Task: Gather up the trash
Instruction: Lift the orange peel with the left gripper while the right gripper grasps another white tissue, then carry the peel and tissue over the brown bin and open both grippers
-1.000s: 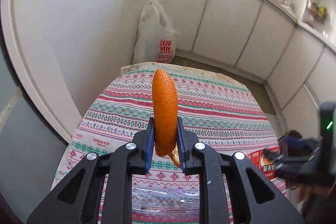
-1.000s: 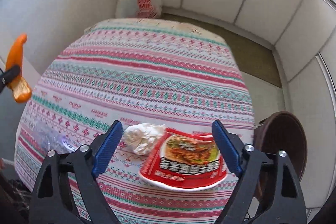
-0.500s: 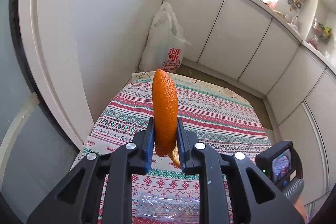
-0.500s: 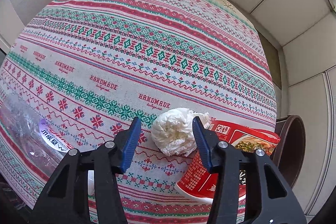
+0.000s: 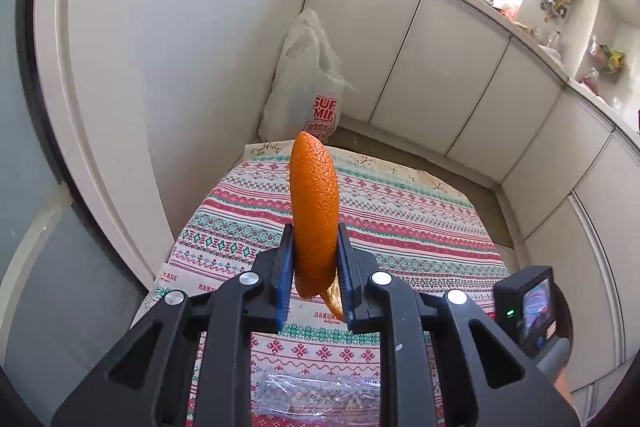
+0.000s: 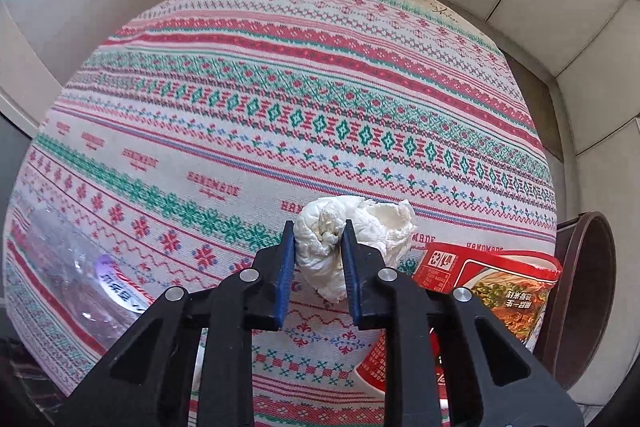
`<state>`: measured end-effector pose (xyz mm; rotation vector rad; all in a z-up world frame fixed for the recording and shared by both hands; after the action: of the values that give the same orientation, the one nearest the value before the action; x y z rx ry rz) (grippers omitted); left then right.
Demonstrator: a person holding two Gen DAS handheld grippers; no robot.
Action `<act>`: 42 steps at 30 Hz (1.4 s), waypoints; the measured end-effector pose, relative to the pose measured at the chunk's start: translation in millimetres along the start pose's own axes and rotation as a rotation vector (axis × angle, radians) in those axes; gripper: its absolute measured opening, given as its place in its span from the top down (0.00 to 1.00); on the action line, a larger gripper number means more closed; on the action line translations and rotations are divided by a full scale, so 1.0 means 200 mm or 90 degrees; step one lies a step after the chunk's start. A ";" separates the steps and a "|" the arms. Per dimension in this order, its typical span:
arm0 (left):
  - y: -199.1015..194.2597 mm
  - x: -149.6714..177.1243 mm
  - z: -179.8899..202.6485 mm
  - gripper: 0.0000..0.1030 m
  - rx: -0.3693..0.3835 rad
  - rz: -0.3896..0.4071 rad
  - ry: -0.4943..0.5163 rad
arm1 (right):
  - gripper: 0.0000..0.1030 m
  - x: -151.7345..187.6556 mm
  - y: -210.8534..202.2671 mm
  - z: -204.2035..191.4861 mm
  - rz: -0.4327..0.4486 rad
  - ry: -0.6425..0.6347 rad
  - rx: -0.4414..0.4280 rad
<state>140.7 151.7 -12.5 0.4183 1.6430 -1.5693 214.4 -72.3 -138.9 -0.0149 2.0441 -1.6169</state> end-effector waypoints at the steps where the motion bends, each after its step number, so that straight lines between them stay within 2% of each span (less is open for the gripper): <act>1: 0.00 0.00 0.00 0.81 0.001 0.000 0.002 | 0.80 -0.02 -0.05 0.00 0.017 0.007 -0.019; 5: 0.01 0.01 0.02 0.81 0.004 -0.004 0.005 | 0.80 -0.05 -0.21 -0.02 0.066 0.035 -0.090; 9: 0.01 0.02 0.04 0.81 0.009 -0.005 0.006 | 0.79 -0.09 -0.38 0.03 0.116 0.064 -0.135; 11: 0.01 0.02 0.06 0.81 0.012 -0.005 0.007 | 0.79 -0.11 -0.47 0.07 0.143 0.080 -0.143; 15: 0.01 0.03 0.12 0.81 0.022 -0.006 0.014 | 0.79 -0.10 -0.66 0.19 0.206 0.101 -0.119; 22: 0.04 0.09 0.29 0.81 0.034 -0.013 0.039 | 0.78 0.03 -1.01 0.57 0.325 0.179 -0.011; 25: 0.05 0.12 0.37 0.81 0.041 -0.016 0.053 | 0.78 0.14 -1.10 0.77 0.358 0.232 0.059; 30: 0.06 0.18 0.49 0.81 0.050 -0.020 0.078 | 0.77 0.33 -1.17 1.10 0.376 0.323 0.183; 35: 0.07 0.22 0.59 0.81 0.053 -0.024 0.102 | 0.75 0.47 -1.12 1.32 0.360 0.389 0.242; 38: 0.07 0.25 0.65 0.81 0.055 -0.027 0.114 | 0.69 0.50 -1.08 1.37 0.346 0.401 0.268; 42: 0.05 0.28 0.72 0.81 0.063 -0.024 0.126 | 0.47 0.53 -1.09 1.39 0.346 0.404 0.286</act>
<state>159.8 1.2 -46.8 0.6155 1.7336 -1.6876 169.8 -419.4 -22.9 1.2355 1.7867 -1.7929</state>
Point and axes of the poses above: each gripper's, at about its wrist camera, not at the fingertips, and y roughly the way its jaws point, z to its right, x to its underside, the point moved 3 cm from there along y, roughly the way its jaws point, and after that the axes turned 12 degrees about -x, right-handed, at the moved point
